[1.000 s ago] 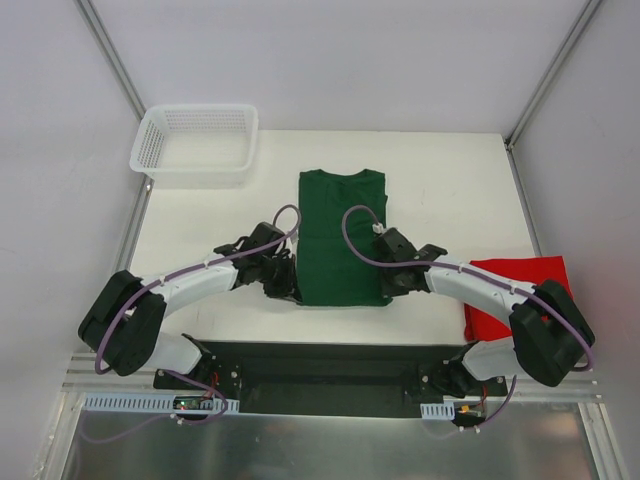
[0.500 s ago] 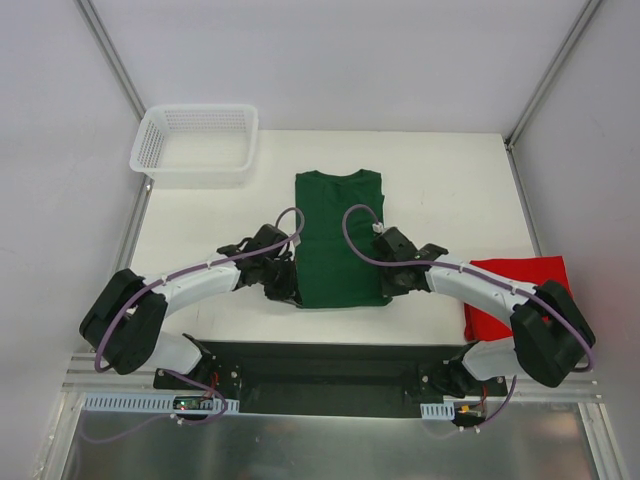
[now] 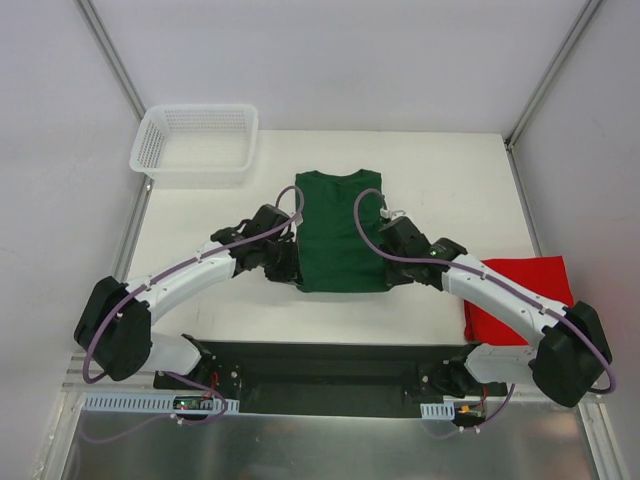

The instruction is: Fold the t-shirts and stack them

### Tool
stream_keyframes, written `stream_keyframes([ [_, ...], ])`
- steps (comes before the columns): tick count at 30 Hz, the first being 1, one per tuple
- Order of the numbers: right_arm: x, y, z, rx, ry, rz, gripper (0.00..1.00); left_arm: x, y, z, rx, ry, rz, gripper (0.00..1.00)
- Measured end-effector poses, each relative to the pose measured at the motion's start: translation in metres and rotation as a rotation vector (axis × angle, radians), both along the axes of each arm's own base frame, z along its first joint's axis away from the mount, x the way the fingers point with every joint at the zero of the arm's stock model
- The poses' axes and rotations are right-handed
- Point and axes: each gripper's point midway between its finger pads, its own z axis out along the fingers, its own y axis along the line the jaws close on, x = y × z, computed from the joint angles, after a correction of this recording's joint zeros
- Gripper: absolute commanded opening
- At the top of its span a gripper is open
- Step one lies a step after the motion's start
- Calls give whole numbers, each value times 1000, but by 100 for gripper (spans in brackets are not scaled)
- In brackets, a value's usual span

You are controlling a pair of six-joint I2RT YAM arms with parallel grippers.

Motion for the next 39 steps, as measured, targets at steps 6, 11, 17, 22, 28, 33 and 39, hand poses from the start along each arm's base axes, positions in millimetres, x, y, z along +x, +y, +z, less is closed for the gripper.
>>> stream_keyframes([
  [6,9,-1,14,-16,-42,8,3,15,0,19,25,-73,-14,0],
  [11,19,1,24,-33,-74,16,3,33,-1,46,39,-161,-23,0],
  [17,33,3,36,-66,-113,25,3,55,-5,71,60,-248,-26,0],
  [22,49,6,49,-98,-151,33,3,66,-4,78,100,-272,-25,0],
  [28,66,7,61,-126,-186,35,2,70,-1,81,124,-289,-20,0],
  [33,78,7,69,-140,-203,39,2,73,3,80,141,-297,-8,0],
  [39,90,11,80,-141,-222,42,2,76,6,85,161,-310,5,0],
])
